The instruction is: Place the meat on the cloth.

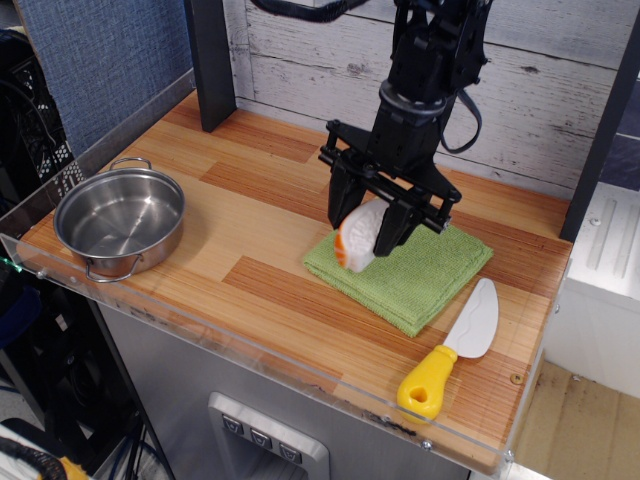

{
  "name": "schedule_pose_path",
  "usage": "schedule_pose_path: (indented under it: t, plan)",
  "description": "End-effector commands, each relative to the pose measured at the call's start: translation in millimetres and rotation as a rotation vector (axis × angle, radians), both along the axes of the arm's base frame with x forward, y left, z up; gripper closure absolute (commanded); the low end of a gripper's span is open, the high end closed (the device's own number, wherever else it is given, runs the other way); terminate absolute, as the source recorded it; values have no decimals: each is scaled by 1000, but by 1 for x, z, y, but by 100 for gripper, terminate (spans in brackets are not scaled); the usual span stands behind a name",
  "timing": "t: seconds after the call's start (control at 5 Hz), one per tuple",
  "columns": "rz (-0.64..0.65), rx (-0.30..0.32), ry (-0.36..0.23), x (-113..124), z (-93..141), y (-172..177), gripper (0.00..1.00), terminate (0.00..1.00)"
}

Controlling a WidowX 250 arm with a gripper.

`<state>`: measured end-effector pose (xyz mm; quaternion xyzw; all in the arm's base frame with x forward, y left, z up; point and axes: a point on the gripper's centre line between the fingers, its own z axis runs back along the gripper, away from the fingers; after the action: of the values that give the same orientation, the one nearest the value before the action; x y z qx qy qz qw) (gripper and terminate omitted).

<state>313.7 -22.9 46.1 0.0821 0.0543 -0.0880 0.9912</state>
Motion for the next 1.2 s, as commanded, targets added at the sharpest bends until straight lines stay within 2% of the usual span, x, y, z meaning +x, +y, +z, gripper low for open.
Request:
schedule_pose_path:
  t: [0.0, 0.2, 0.4, 0.6, 1.0]
  plan:
    - [-6, -78, -46, -12, 22, 0, 0, 0]
    - [-4, -89, -139, -14, 53, 0, 0, 0]
    - [49, -65, -273, -27, 100, 6, 0, 0]
    - [112, -110, -322, -42, 127, 13, 0, 0]
    - [137, -155, -316, -48, 128, 16, 0, 0]
